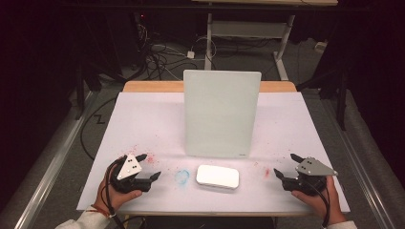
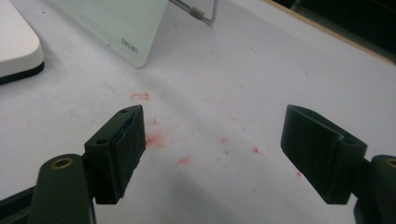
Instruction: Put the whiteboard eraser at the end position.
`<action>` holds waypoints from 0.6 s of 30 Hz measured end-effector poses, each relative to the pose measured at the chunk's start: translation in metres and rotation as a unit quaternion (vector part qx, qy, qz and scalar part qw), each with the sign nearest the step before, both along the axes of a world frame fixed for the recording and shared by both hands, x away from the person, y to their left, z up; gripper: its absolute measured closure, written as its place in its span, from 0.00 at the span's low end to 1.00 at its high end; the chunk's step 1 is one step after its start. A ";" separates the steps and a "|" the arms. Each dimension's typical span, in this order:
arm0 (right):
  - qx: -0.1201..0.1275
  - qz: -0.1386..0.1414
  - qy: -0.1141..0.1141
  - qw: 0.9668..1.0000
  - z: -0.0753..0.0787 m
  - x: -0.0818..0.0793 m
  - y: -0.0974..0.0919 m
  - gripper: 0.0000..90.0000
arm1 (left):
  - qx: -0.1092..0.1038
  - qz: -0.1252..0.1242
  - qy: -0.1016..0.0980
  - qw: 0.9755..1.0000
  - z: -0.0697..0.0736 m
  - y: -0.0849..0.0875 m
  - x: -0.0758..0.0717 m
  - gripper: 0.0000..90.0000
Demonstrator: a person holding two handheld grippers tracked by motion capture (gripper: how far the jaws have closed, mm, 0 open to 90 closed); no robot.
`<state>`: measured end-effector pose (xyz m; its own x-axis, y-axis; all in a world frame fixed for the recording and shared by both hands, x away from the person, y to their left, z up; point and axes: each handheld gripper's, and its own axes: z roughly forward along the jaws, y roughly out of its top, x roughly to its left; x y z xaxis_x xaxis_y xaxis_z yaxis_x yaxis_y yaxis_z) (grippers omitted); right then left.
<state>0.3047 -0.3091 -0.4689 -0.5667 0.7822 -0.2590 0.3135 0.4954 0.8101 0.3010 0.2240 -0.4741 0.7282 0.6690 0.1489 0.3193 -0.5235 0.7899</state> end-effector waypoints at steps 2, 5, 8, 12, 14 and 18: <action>-0.008 0.002 0.001 1.000 -0.002 -0.001 0.000 0.25 | 0.000 0.001 0.000 1.000 0.000 -0.001 0.000 0.25; -0.011 0.005 -0.007 1.000 -0.001 -0.001 0.001 0.24 | 0.003 0.005 -0.001 1.000 0.000 -0.002 0.000 0.24; 0.004 0.004 -0.009 1.000 0.000 -0.002 0.003 0.23 | 0.004 0.004 -0.003 1.000 0.001 -0.002 0.000 0.23; 0.004 0.003 -0.018 1.000 0.002 -0.002 0.004 0.22 | 0.006 0.005 -0.004 1.000 0.001 -0.002 -0.002 0.23; 0.004 0.001 -0.019 1.000 0.003 -0.004 0.005 0.22 | 0.006 0.005 -0.004 1.000 0.001 -0.002 -0.002 0.23; 0.002 -0.001 -0.028 1.000 0.006 -0.007 0.006 0.22 | 0.006 0.005 -0.009 1.000 0.001 -0.002 -0.004 0.23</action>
